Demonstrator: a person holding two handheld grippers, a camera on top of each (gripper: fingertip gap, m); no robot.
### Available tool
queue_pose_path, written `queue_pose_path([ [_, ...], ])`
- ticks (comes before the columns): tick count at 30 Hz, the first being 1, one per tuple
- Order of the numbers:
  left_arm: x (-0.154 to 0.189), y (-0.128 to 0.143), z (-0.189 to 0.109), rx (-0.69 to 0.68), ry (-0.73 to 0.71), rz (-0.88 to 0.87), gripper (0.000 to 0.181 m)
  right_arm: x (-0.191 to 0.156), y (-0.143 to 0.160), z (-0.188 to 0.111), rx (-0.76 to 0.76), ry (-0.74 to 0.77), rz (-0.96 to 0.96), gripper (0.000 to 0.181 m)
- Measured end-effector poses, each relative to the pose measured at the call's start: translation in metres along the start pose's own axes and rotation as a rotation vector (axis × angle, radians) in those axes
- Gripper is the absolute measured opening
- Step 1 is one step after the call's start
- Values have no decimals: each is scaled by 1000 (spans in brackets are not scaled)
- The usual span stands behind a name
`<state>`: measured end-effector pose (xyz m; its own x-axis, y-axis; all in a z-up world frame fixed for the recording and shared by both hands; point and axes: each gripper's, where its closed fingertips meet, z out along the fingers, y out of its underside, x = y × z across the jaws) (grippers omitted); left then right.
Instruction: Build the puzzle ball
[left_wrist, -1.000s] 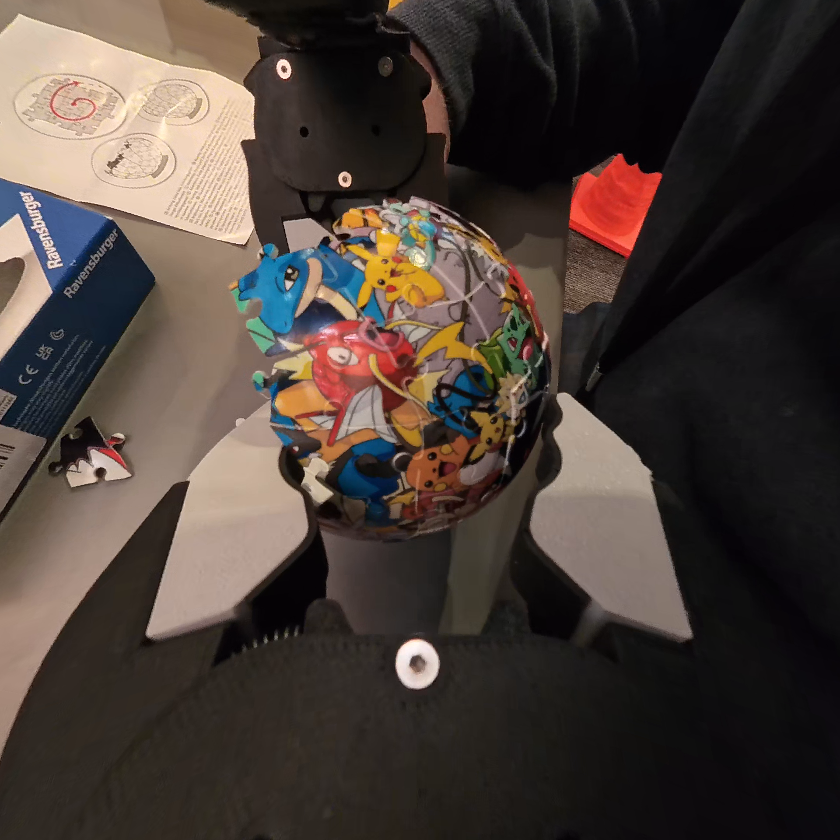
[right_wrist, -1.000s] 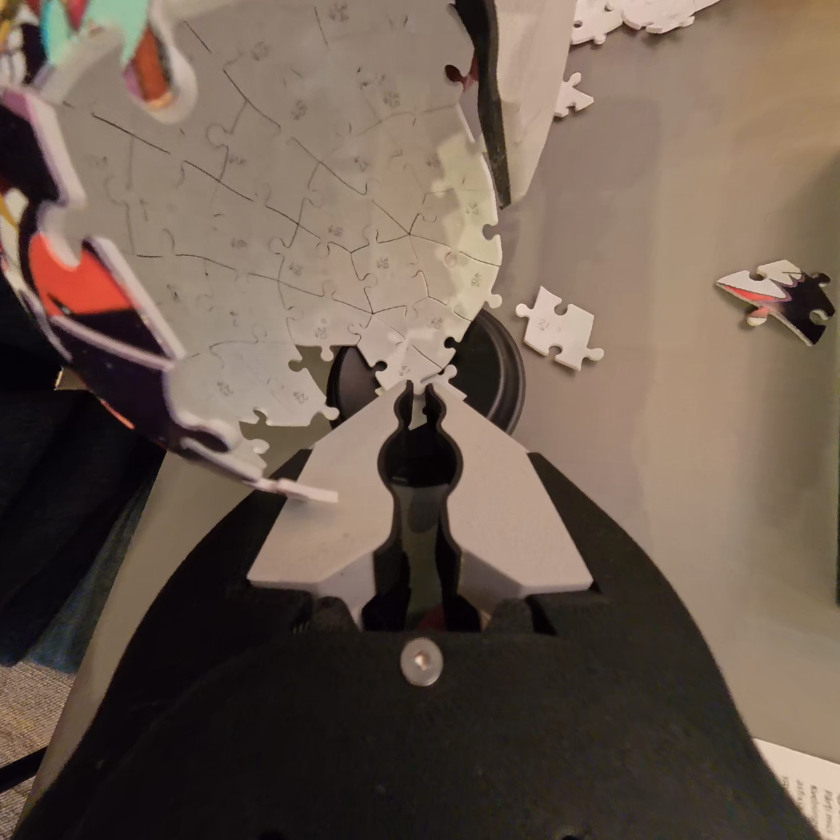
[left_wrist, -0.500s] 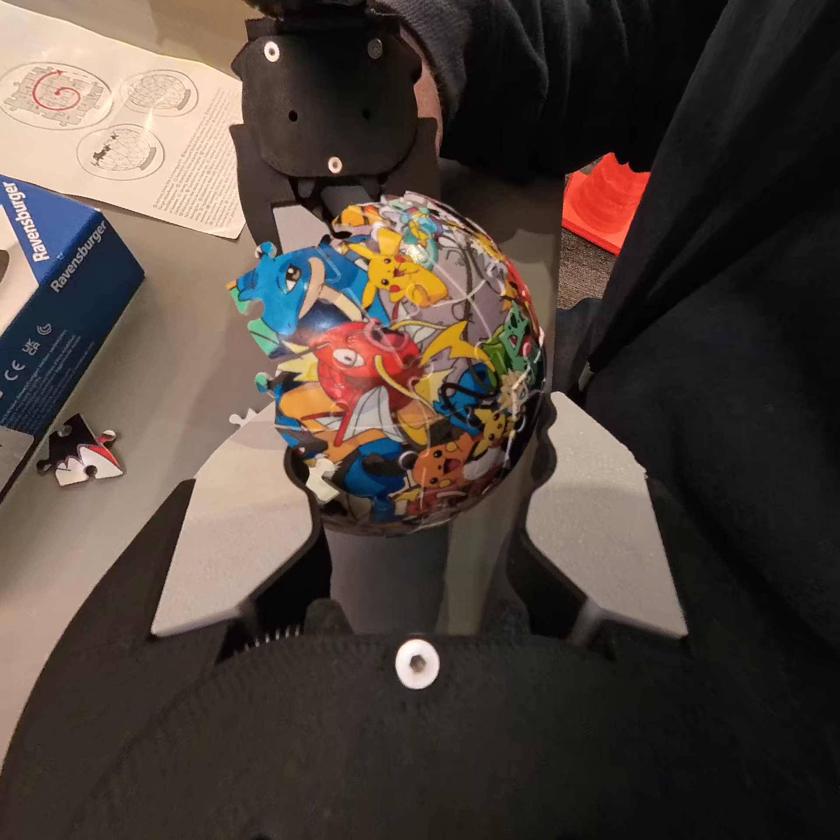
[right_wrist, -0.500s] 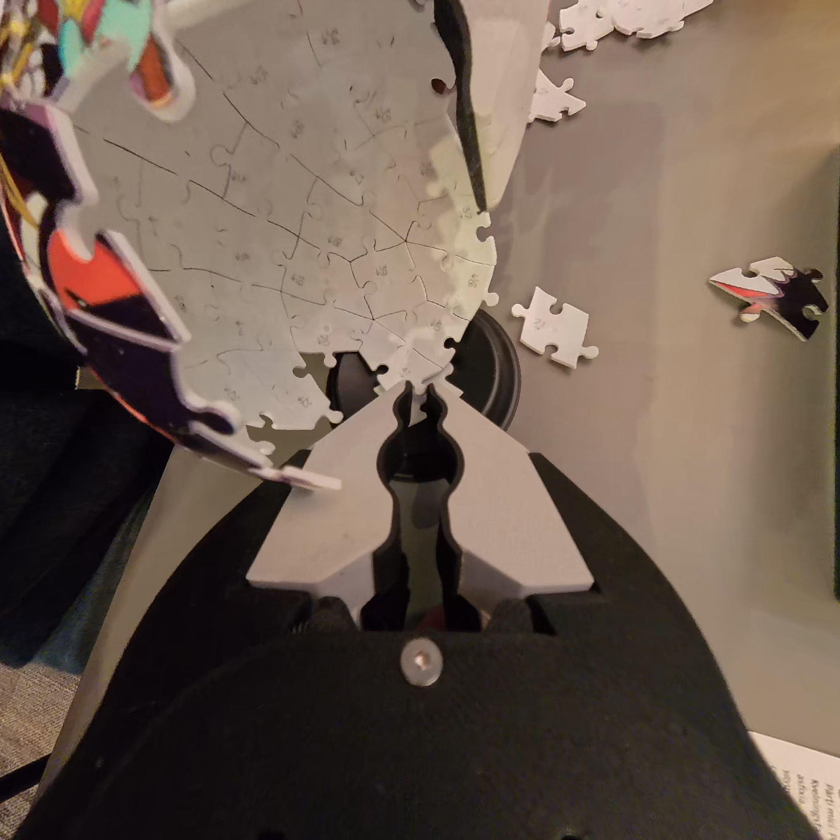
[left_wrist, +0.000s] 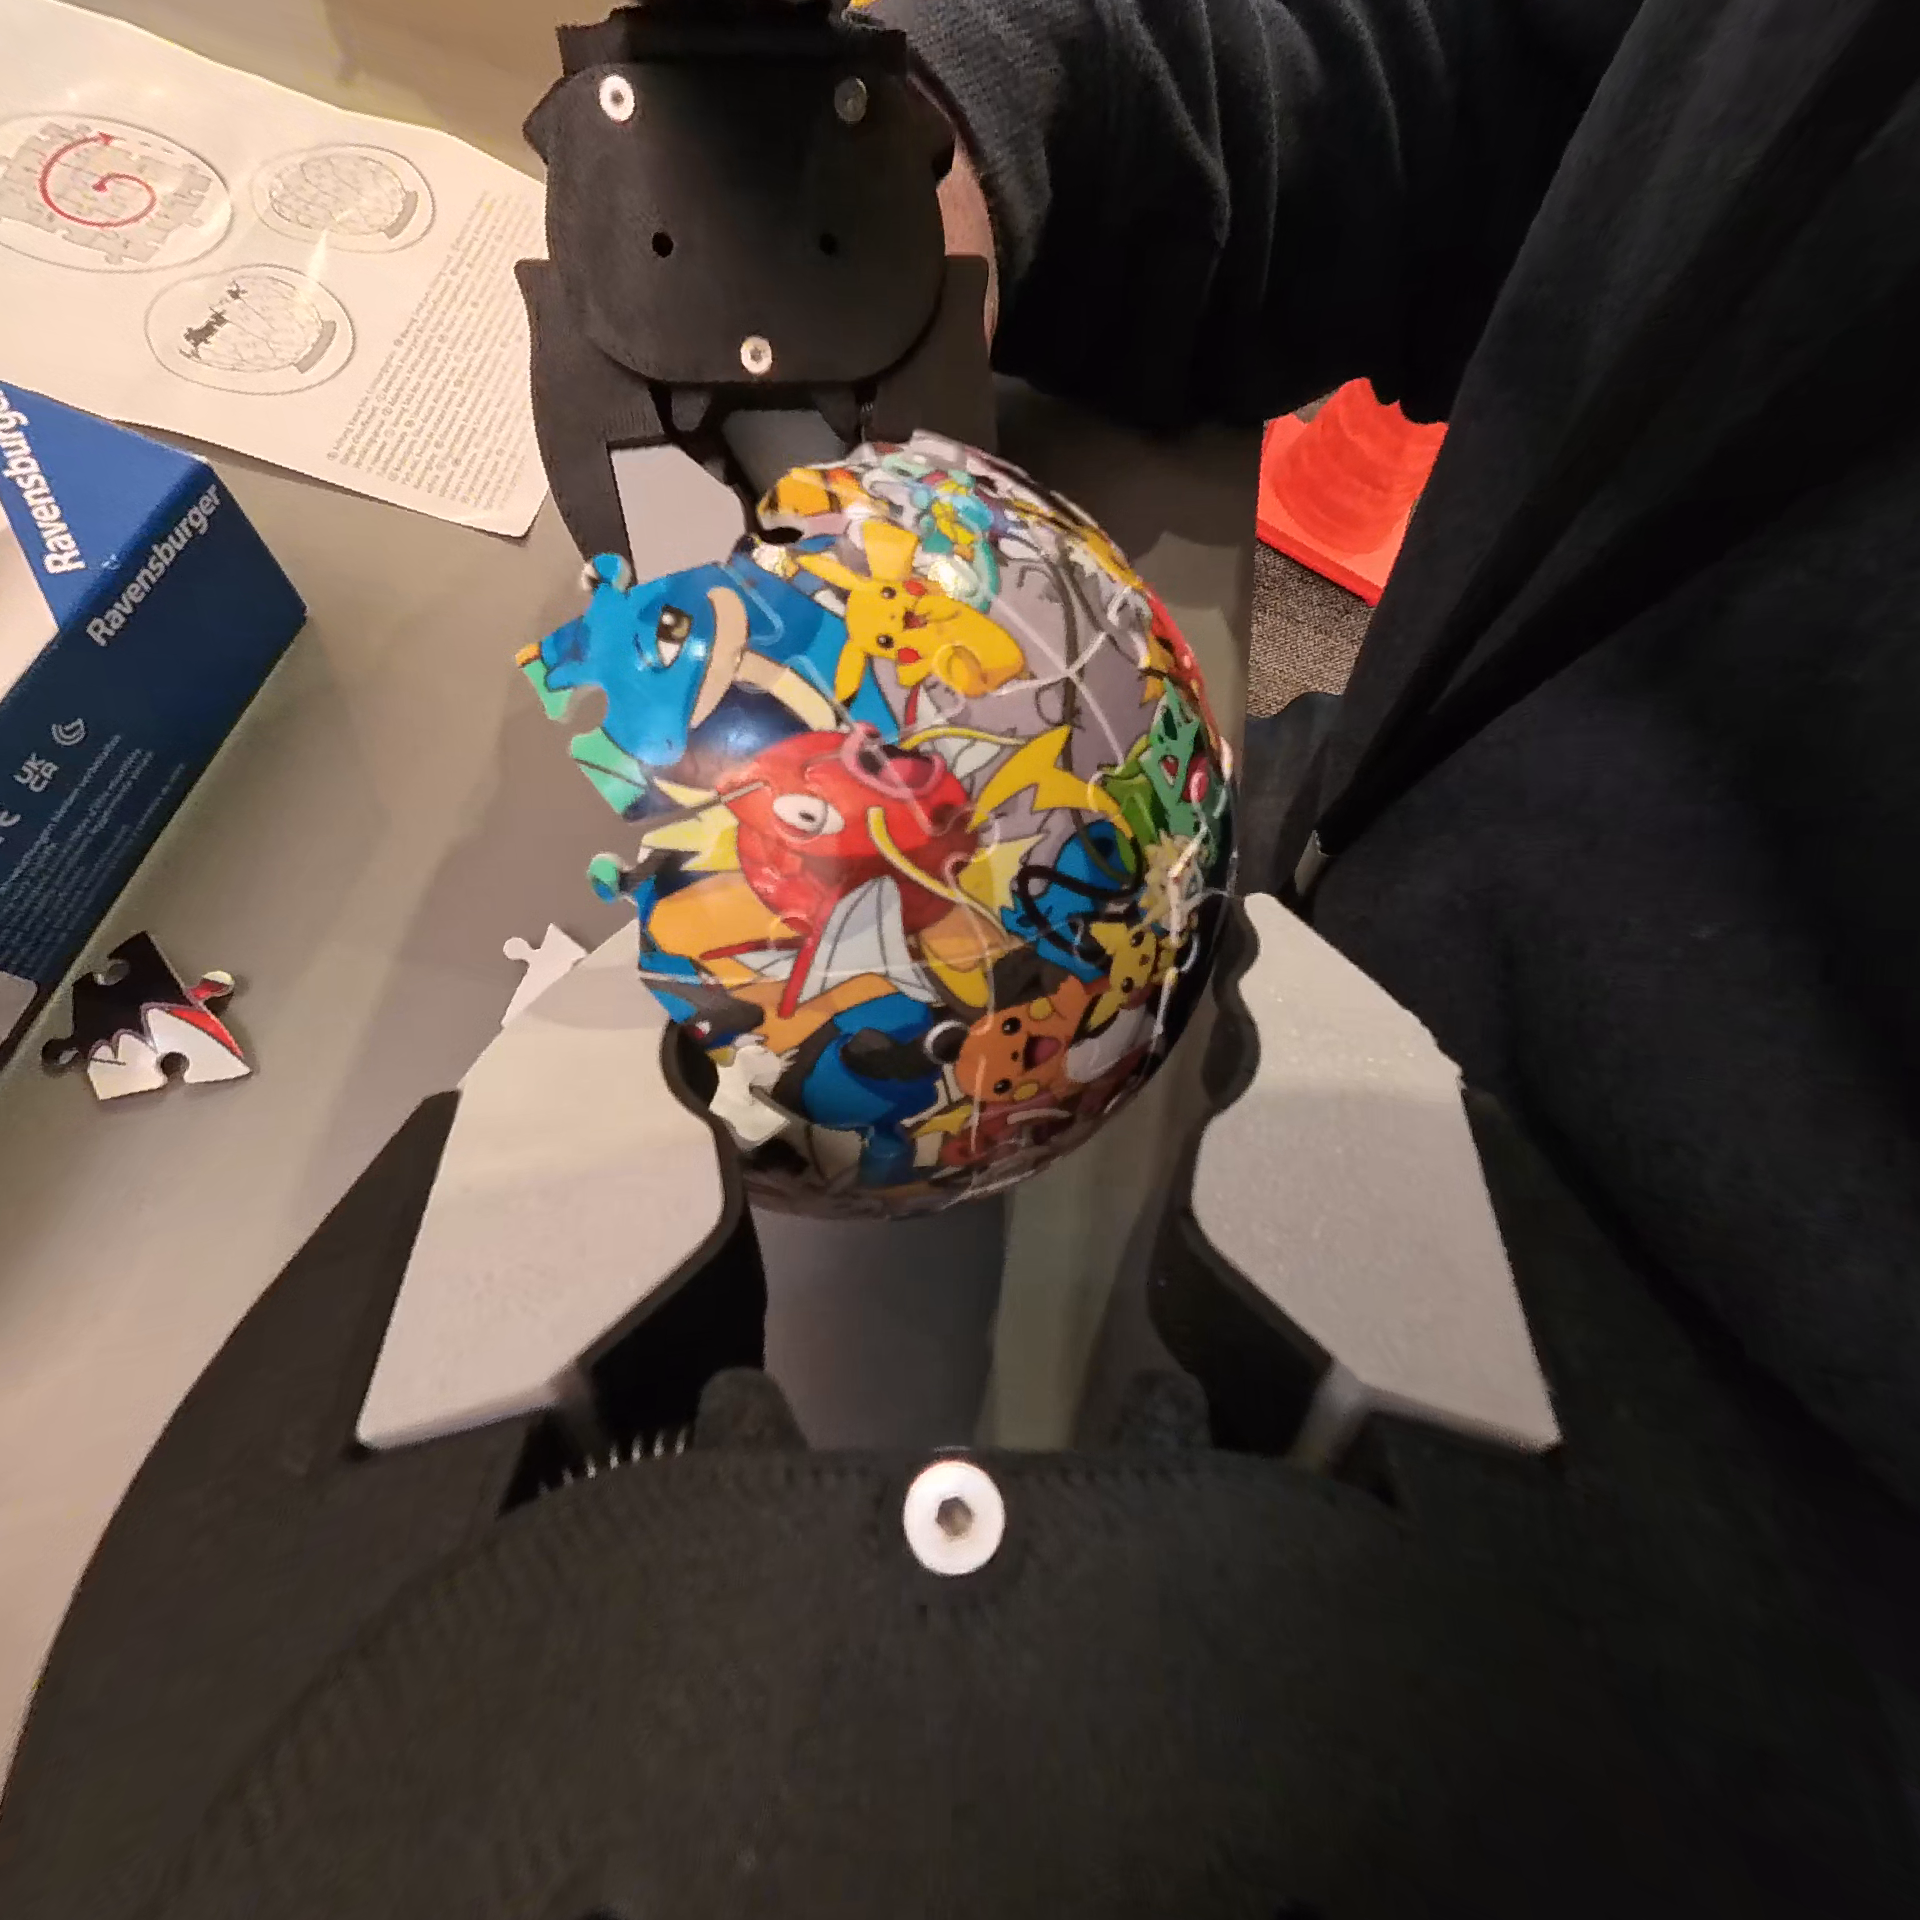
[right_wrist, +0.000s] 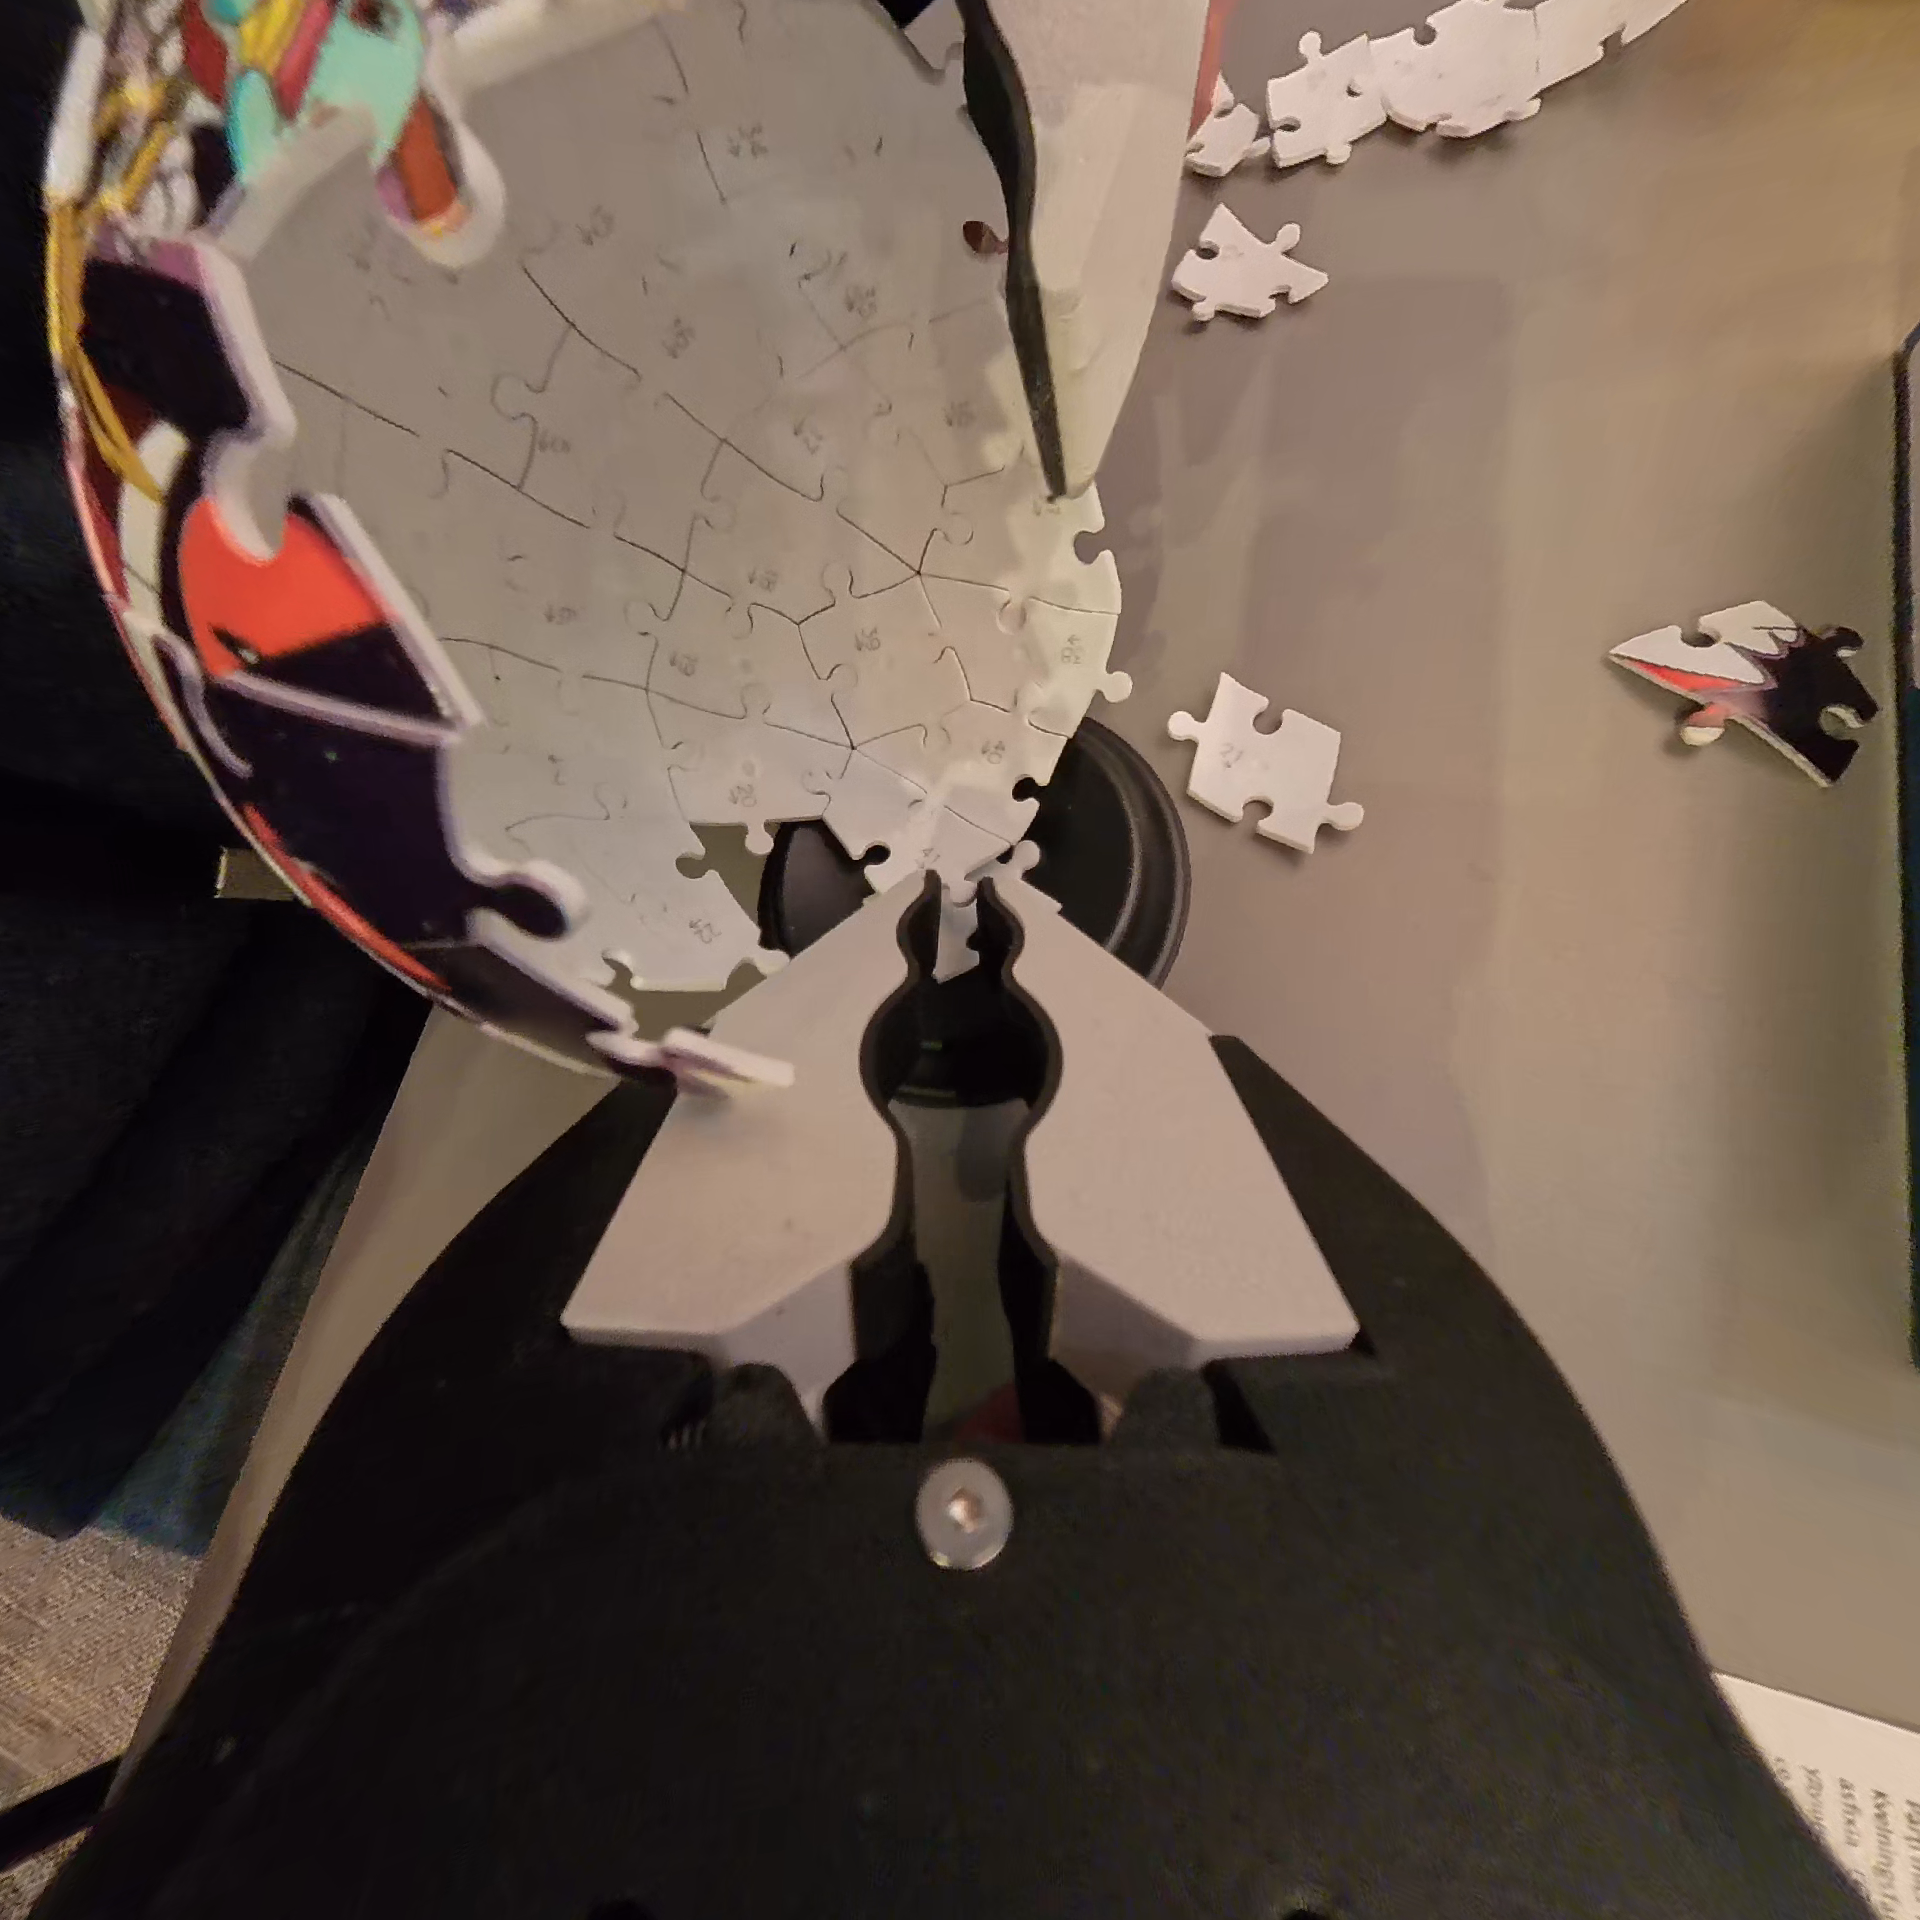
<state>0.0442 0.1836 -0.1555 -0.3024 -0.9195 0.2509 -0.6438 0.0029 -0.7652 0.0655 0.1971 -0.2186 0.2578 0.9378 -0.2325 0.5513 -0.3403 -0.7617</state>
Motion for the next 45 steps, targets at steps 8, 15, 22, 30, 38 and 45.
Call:
queue_pose_path([
  [8, 3, 0, -2, 7, 31, 0, 84, 3, 0, -4, 13, 7, 14, 4],
  [15, 4, 2, -4, -20, 68, 9, 80, 0, 2, -2, -2, -2, 4, 2],
  [22, 6, 3, -8, -38, 142, -12, 72, 1, -1, -5, 24, -10, 17, 2],
  [30, 8, 5, -14, -58, 251, -38, 62, 1, -4, -9, 55, -21, 31, 2],
  [38, 18, 8, -19, -87, 429, -53, 42, 2, -6, -13, 78, -34, 50, 1],
  [45, 25, 14, -22, -149, 579, -60, 29, 2, -6, -13, 83, -43, 57, 0],
])
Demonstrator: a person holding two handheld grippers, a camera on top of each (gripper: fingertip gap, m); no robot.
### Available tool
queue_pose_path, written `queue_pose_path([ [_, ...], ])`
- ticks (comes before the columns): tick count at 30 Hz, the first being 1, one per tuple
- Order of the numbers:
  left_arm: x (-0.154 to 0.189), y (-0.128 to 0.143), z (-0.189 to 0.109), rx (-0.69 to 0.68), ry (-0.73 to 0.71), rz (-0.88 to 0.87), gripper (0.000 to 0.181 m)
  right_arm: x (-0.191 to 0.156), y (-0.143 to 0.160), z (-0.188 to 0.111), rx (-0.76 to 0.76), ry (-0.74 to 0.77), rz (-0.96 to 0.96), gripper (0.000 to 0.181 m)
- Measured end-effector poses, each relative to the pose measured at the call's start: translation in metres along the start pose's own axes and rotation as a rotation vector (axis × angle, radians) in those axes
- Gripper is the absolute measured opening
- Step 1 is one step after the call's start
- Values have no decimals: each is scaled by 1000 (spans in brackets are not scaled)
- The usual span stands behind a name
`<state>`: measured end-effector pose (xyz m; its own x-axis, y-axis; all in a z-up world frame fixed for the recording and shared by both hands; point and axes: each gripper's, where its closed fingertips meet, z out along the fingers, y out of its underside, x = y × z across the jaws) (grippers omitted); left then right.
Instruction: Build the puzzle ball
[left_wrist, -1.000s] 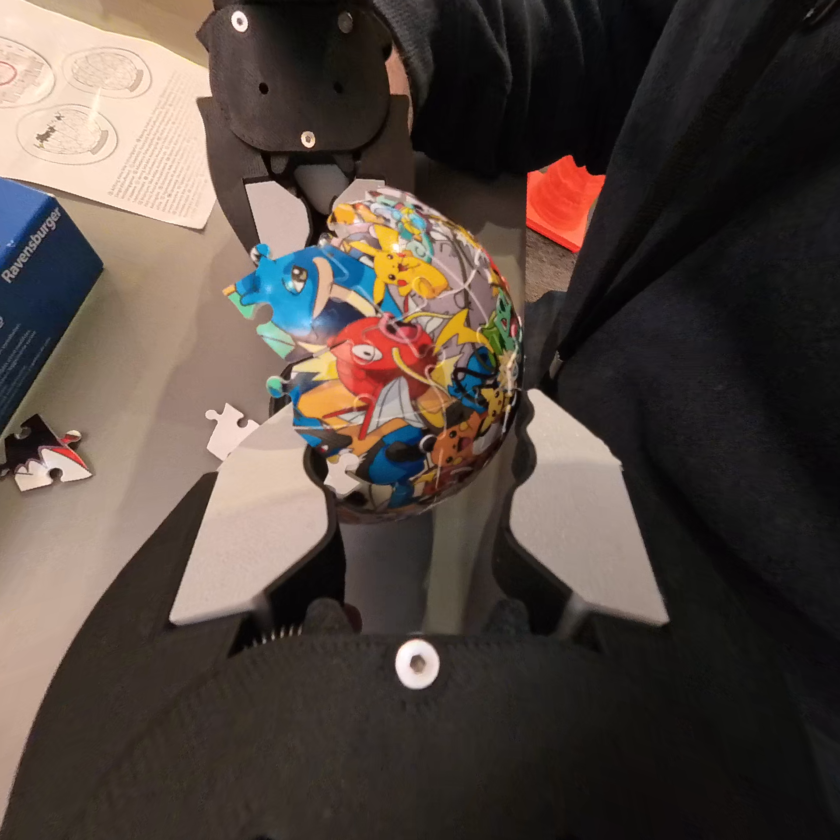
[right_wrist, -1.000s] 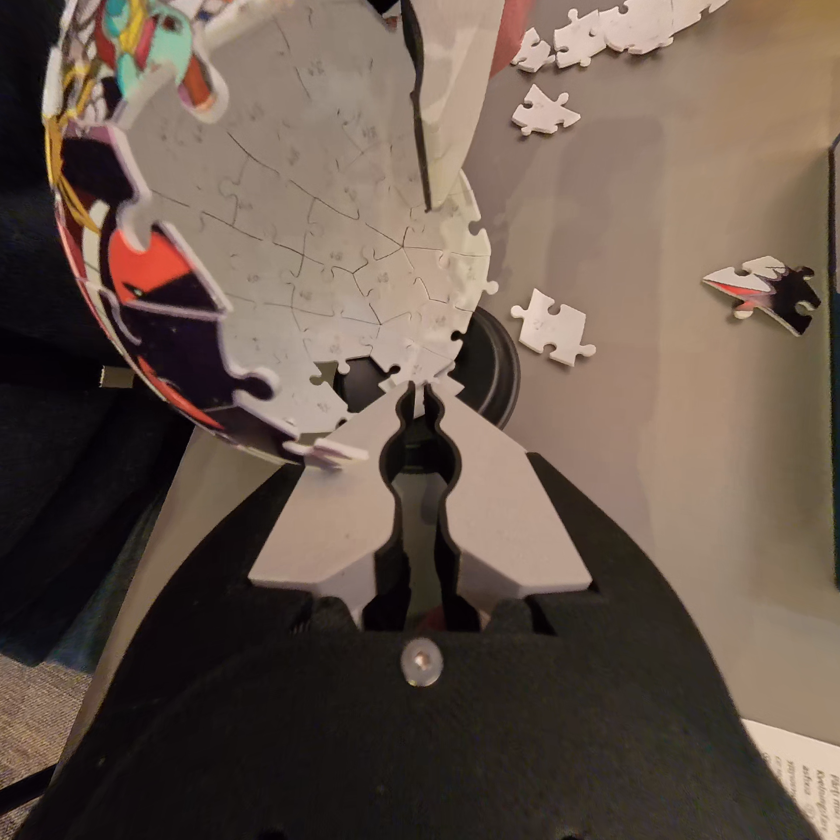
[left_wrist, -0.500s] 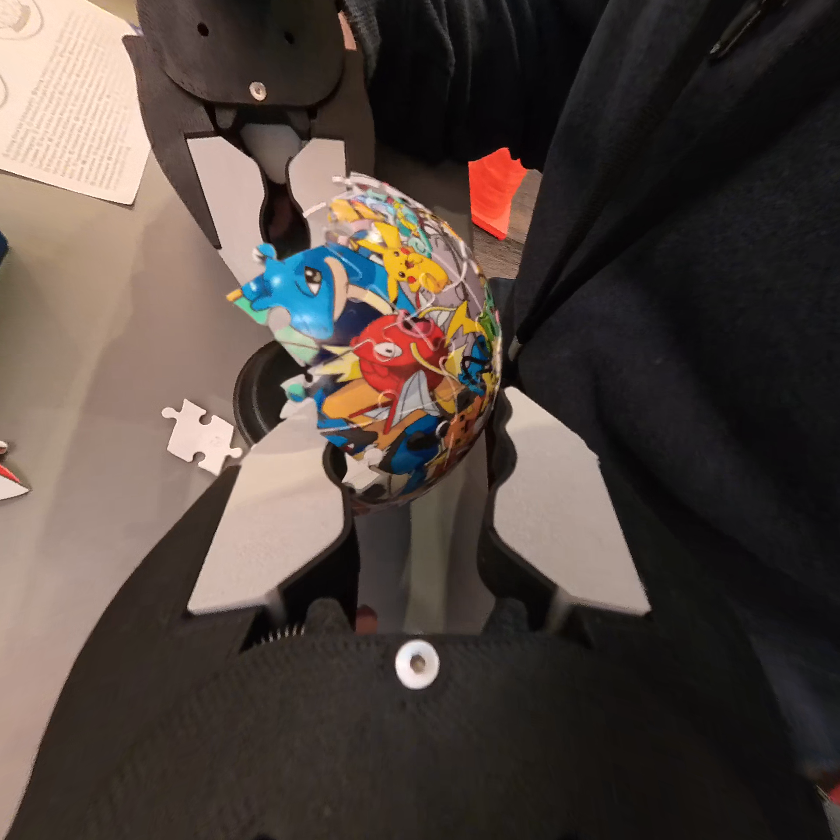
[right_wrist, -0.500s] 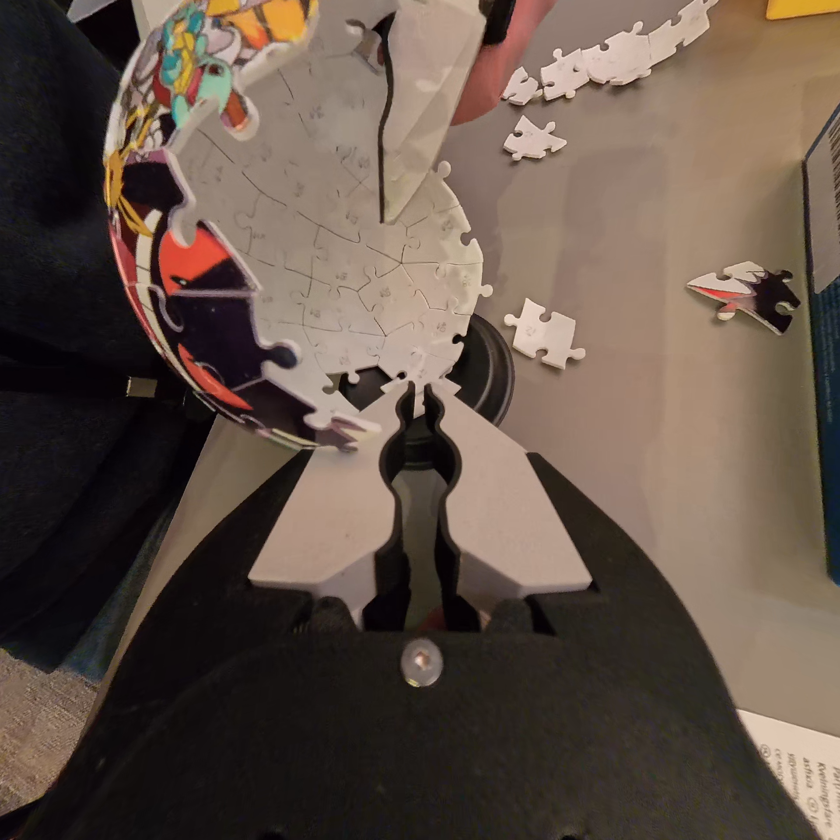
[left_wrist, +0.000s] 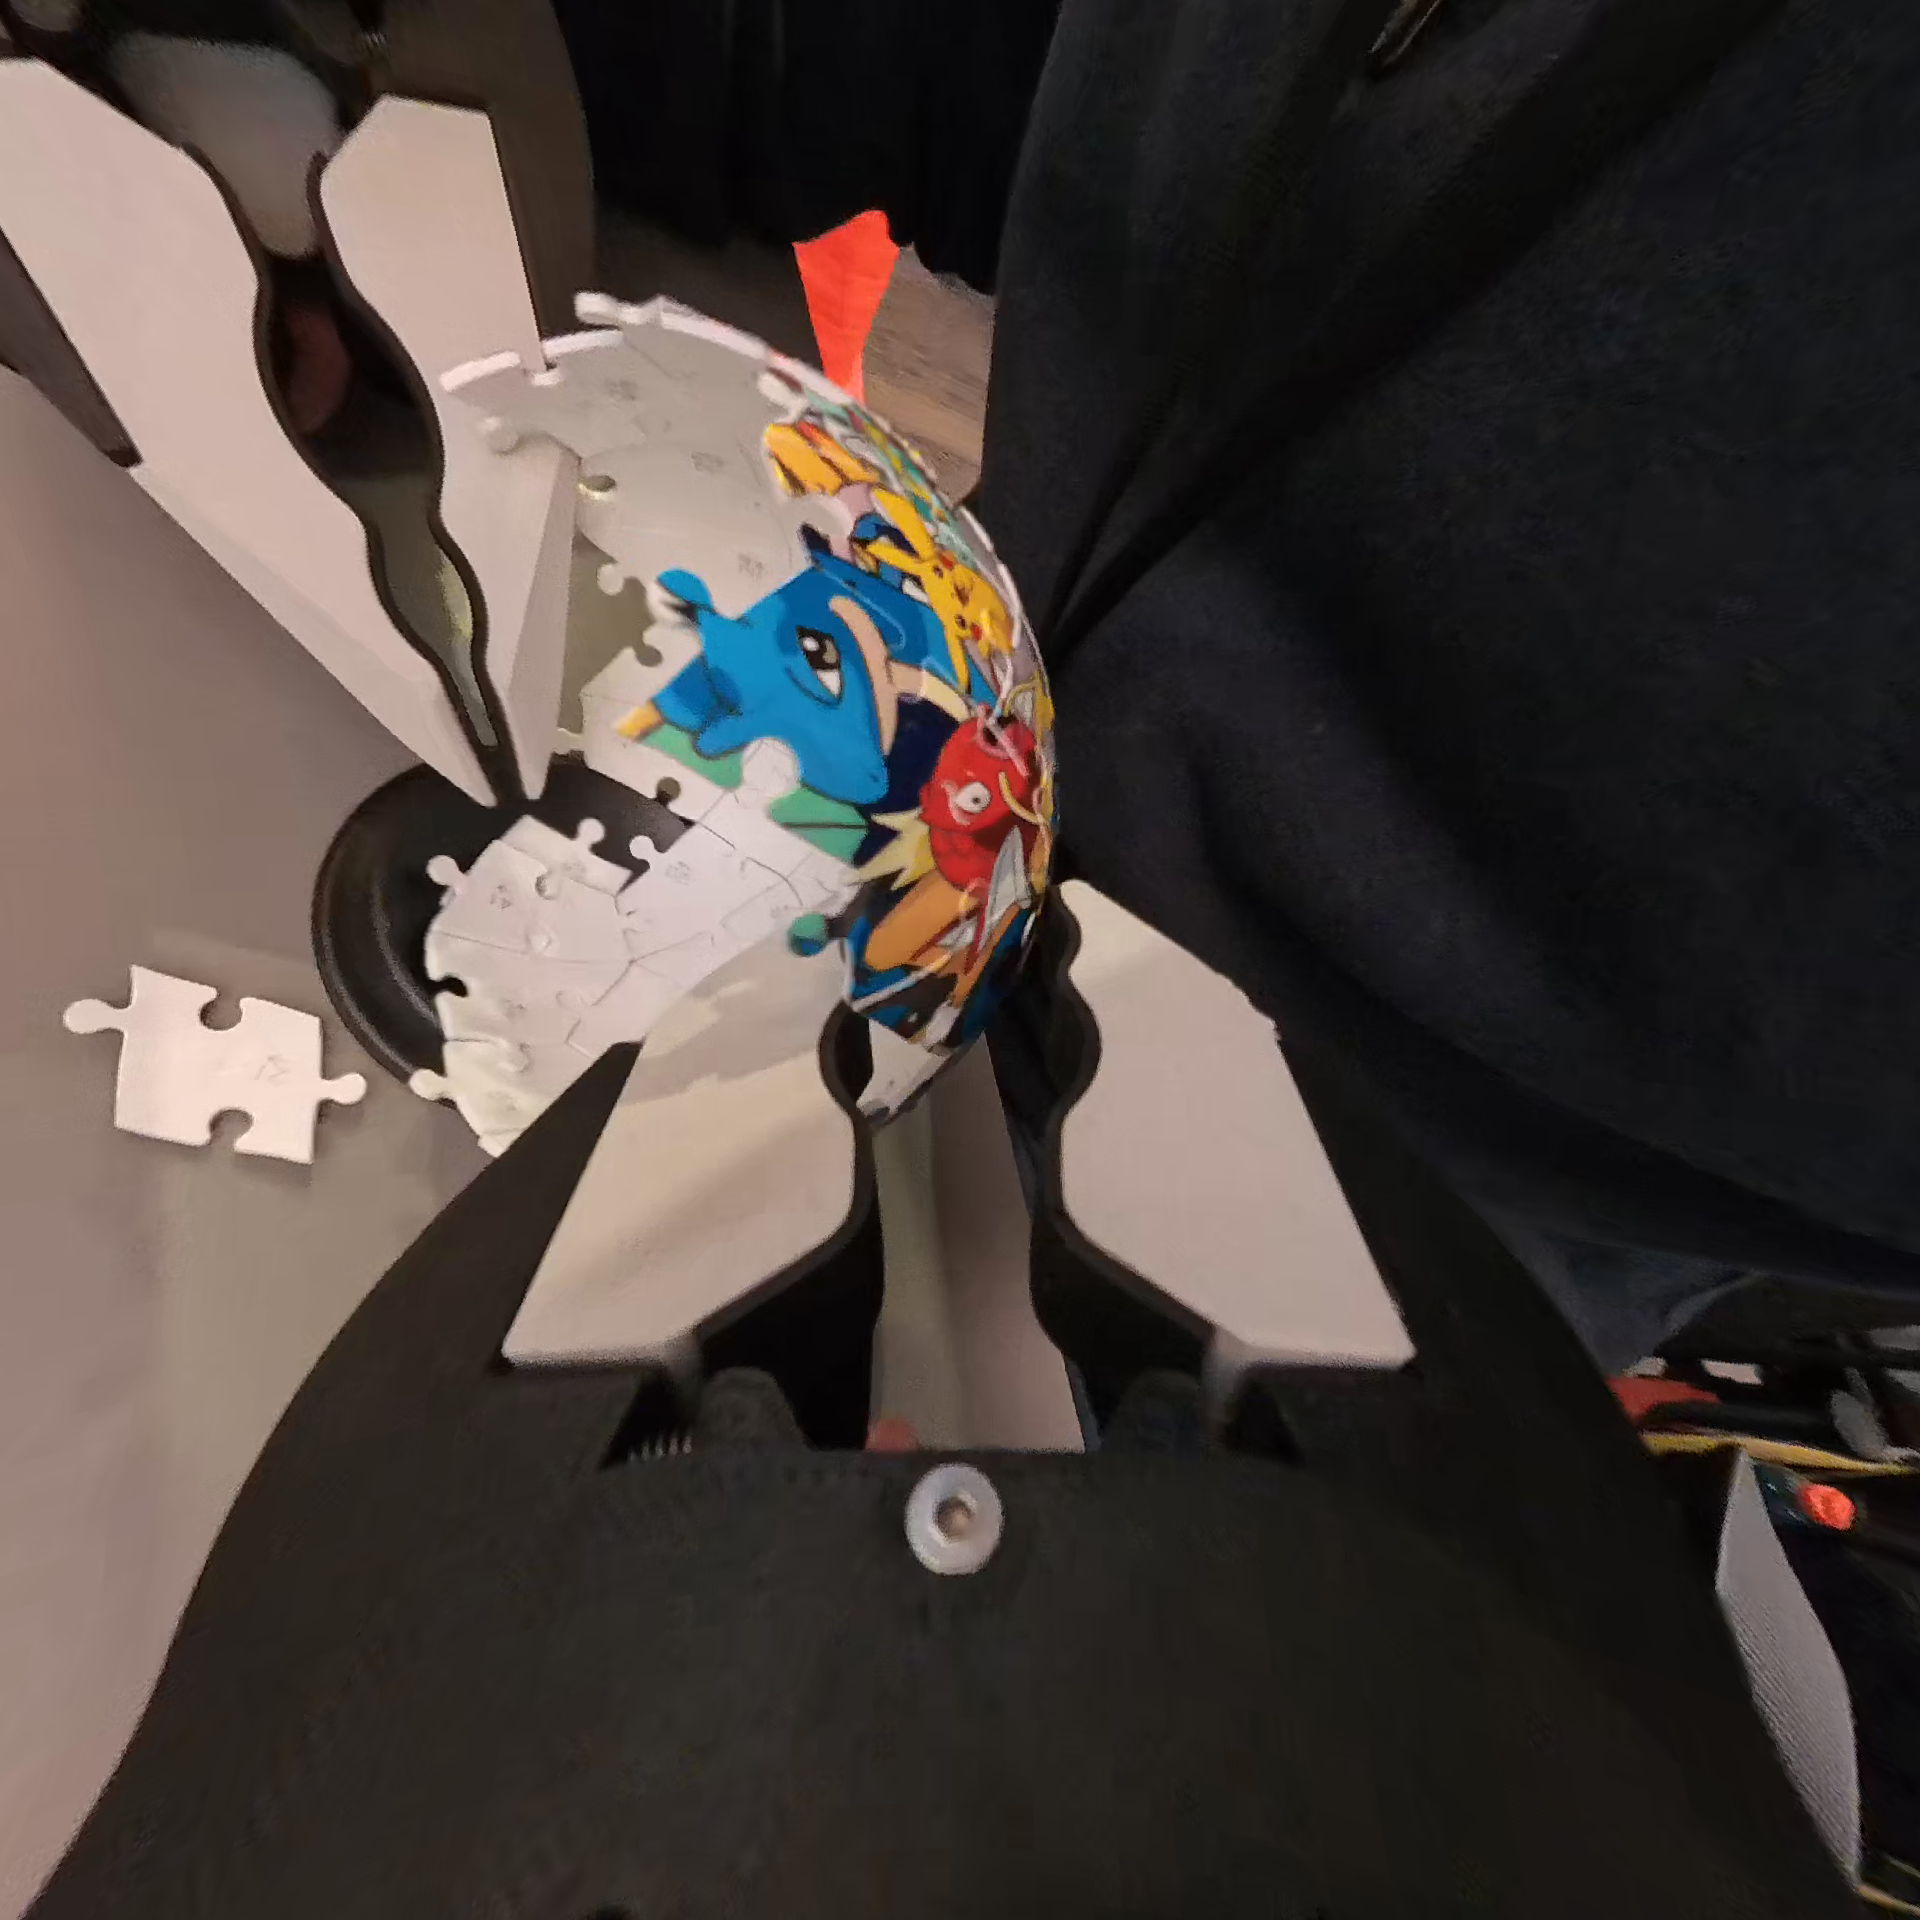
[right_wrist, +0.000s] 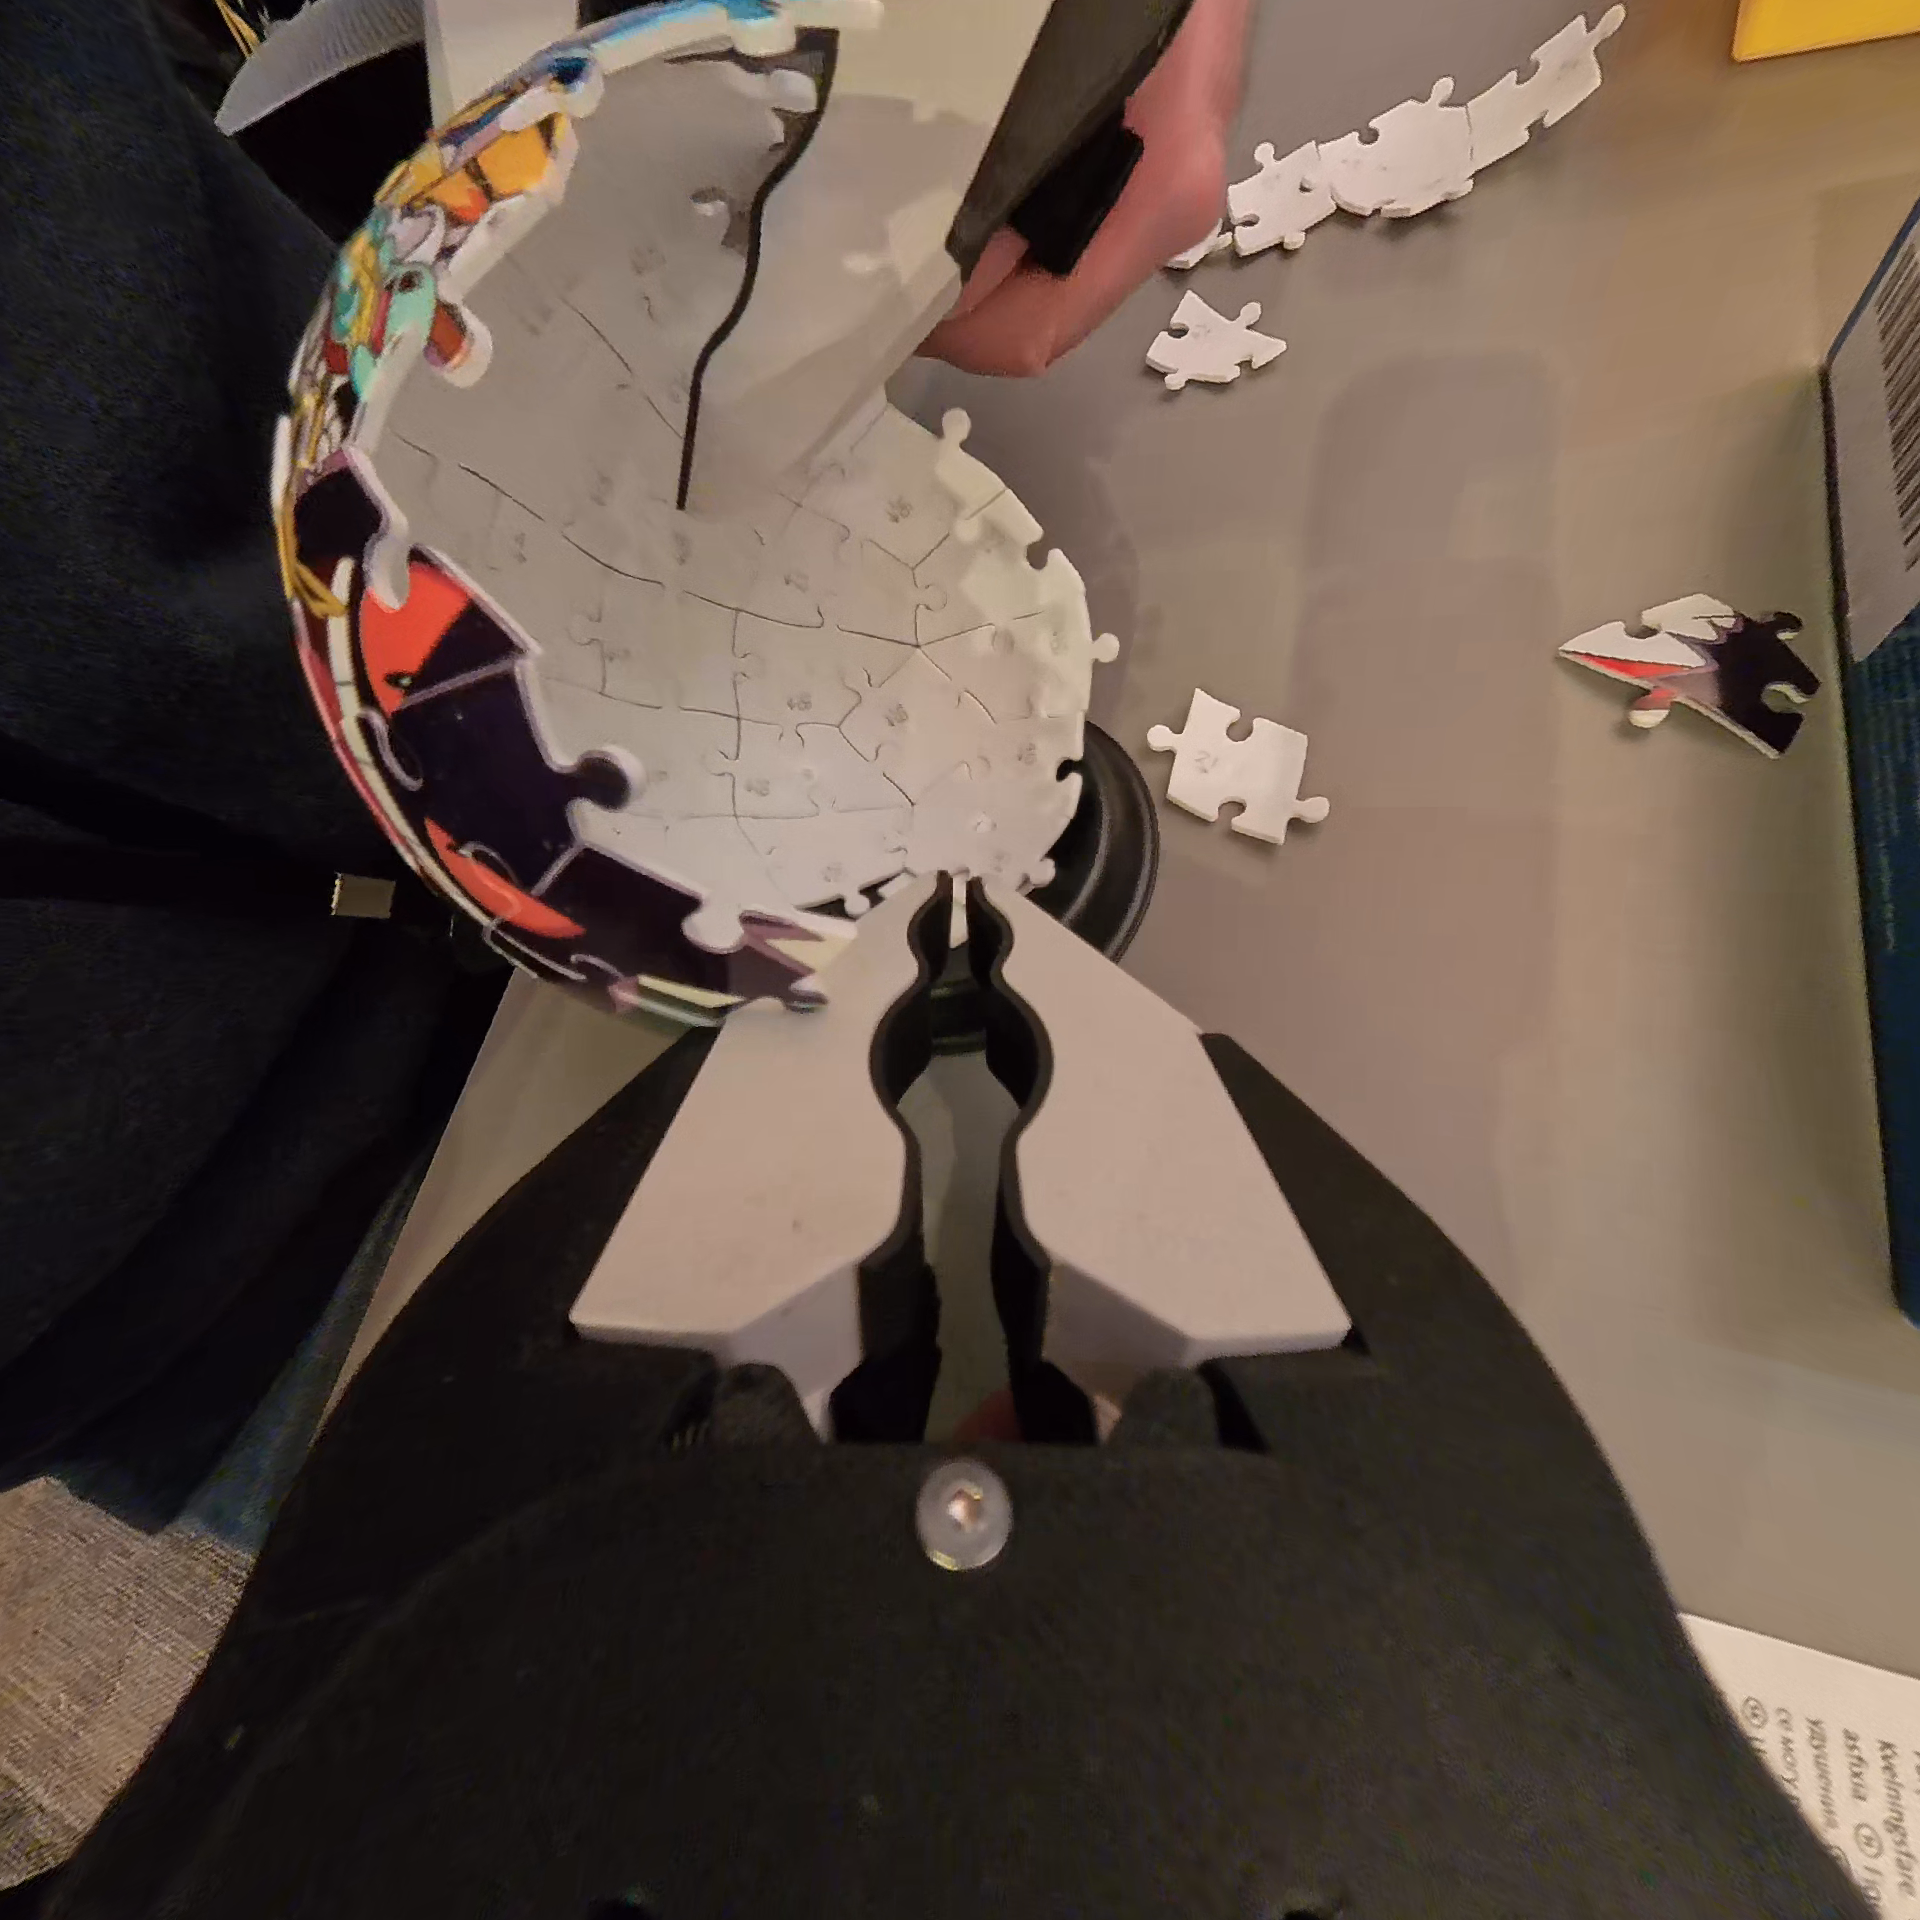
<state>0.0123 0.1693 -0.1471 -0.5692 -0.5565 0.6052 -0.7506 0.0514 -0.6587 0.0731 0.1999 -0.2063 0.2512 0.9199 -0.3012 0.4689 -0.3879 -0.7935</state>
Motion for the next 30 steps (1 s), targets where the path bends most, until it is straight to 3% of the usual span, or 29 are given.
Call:
queue_pose_path([
  [16, 4, 4, -4, -97, 108, -3, 22, 0, -2, -4, 28, -17, 17, 0],
  [30, 13, 0, -5, -55, 225, 37, 13, -2, -4, -7, 50, -42, 34, 0],
])
